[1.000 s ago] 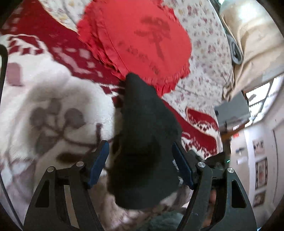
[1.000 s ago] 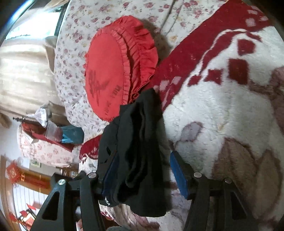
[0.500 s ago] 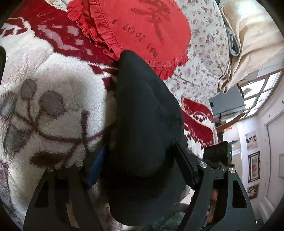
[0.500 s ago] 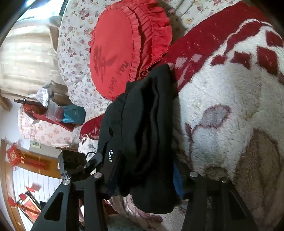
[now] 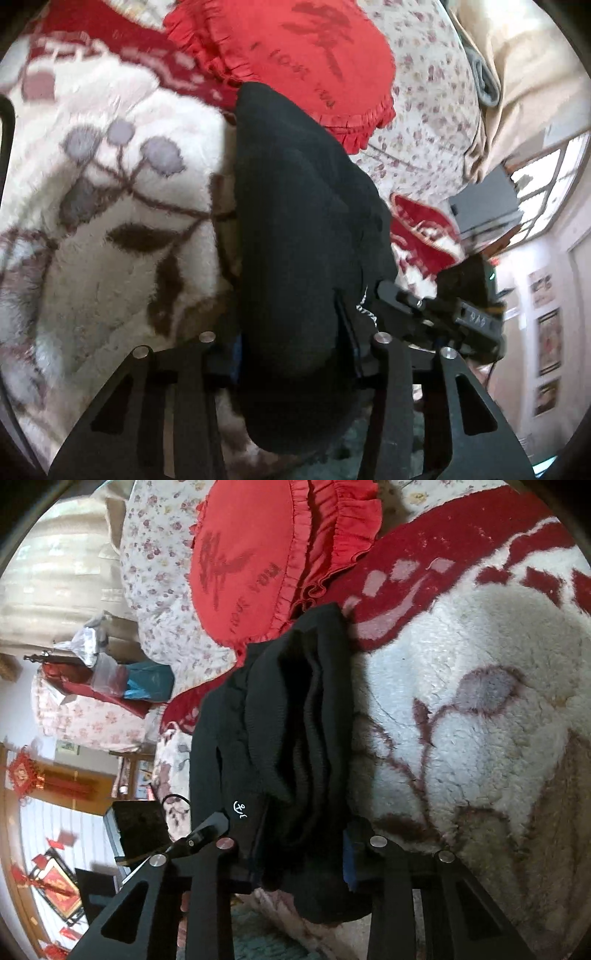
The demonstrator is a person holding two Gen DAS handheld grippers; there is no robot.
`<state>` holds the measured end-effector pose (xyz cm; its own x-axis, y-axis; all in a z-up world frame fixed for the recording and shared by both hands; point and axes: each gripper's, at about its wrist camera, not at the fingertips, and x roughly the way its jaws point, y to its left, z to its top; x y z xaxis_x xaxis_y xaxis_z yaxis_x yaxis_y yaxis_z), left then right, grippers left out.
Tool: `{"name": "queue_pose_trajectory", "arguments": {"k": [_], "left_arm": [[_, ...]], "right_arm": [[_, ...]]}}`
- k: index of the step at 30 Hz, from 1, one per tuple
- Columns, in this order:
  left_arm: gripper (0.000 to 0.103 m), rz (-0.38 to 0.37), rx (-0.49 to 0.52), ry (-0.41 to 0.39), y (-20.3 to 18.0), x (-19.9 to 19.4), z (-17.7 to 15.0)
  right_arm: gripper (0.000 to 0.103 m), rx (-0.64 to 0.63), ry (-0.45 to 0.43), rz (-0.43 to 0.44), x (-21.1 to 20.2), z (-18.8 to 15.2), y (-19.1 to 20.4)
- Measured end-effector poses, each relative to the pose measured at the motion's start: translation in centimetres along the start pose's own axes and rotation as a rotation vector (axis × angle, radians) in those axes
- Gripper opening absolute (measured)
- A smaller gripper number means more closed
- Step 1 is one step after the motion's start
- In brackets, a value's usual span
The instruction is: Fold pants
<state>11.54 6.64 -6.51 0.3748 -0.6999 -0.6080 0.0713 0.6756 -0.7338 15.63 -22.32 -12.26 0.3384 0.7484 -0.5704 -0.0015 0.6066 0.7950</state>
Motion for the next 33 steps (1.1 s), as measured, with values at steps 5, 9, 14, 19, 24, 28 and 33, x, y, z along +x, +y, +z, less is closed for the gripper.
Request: {"name": "queue_pose_trajectory", "arguments": {"k": [5,9,14,19,24,28,33], "left_arm": [[0.045,-0.018,0.044,-0.018,-0.2,0.1,-0.3],[0.046,-0.029,0.047,-0.013,-0.1,0.2,-0.1],[0.076,0.010,0.137,0.022,-2.0,0.6,-0.3],[0.089,0.161,0.310,0.095,-5.5,2.5,-0.7],[0.102,0.152,0.339,0.122,-5.9,3.5,-0.7],[0.102,0.094,0.286,0.084,-4.8,2.9,-0.5],[0.102,0.079,0.273,0.072,-4.7,2.7,-0.5]], "right_arm": [[0.032,0.012,-0.005,0.005,-0.1,-0.1,-0.3],[0.033,0.008,-0.006,-0.003,-0.1,-0.1,-0.4],[0.033,0.007,-0.006,-0.006,-0.1,-0.1,-0.3],[0.035,-0.021,0.000,-0.038,0.1,-0.1,0.2],[0.038,-0.053,0.003,-0.074,0.5,-0.1,0.9],[0.044,-0.096,0.008,-0.115,0.9,-0.3,1.8],[0.065,-0.181,0.018,-0.147,1.7,-0.4,3.4]]}}
